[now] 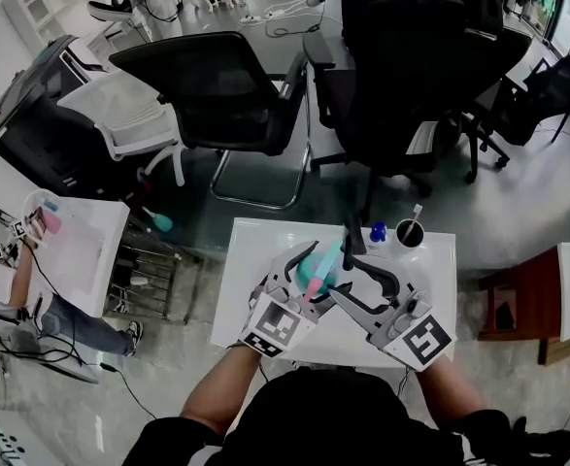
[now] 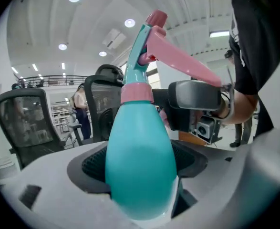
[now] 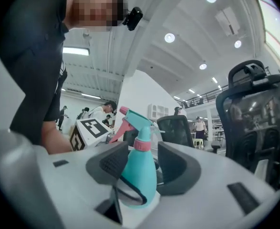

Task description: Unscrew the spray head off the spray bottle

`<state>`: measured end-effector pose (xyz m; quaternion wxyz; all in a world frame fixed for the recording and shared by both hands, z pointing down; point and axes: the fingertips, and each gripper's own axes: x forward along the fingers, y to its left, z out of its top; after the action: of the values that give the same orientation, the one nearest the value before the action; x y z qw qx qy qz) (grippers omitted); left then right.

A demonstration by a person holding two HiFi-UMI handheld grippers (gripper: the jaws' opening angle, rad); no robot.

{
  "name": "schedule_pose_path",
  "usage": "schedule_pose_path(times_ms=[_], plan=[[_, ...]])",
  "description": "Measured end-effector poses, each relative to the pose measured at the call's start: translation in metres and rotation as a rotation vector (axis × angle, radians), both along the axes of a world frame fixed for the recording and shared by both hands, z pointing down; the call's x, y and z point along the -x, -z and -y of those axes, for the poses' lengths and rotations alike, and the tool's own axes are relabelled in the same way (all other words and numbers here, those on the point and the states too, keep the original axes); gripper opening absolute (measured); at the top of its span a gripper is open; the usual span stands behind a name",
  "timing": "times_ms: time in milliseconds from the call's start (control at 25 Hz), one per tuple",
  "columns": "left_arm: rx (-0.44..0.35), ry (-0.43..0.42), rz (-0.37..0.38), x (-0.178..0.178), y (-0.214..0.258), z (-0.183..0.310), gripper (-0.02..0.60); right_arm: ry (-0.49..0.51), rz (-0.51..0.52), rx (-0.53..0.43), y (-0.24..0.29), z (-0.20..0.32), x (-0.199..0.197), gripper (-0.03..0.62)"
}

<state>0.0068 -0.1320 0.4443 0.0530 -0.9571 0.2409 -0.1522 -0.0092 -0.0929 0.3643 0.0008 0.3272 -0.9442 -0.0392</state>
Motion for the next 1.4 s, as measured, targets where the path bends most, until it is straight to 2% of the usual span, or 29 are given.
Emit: schedule_pose_path(times_ms=[200,480,640,760,880,1040,1200,1400], plan=[[0.034,0.059,0.013,-0.004,-0.014,-0.003,0.394,-0.05,0.024,0.034,-0.002,0.003,0.003,0.184],[-0.001,0.107,0.055,-0.009,-0.018,-0.005,0.396,-0.118,0.055,0.083,-0.006,0.009,0.006,0.178],[-0.004,0.107,0.05,-0.009,-0.018,-0.006,0.396,-0.121,0.08,0.085,-0.003,0.008,0.007,0.144],[0.014,0.072,0.038,-0.008,-0.023,-0.01,0.396,-0.095,0.082,0.07,-0.001,0.006,0.006,0.138],[0.056,-0.028,0.017,-0.012,-0.024,-0.021,0.396,-0.04,0.074,0.087,0.0,0.0,0.008,0.137],[0.051,-0.187,0.017,-0.019,-0.009,-0.034,0.396,0.076,0.059,0.087,0.003,-0.01,0.01,0.135],[0.031,-0.371,0.007,-0.021,0.0,-0.057,0.396,0.248,0.038,0.067,0.009,-0.028,0.013,0.135],[0.015,-0.586,-0.002,-0.024,0.006,-0.094,0.394,0.468,-0.05,0.053,0.004,-0.056,0.015,0.135]])
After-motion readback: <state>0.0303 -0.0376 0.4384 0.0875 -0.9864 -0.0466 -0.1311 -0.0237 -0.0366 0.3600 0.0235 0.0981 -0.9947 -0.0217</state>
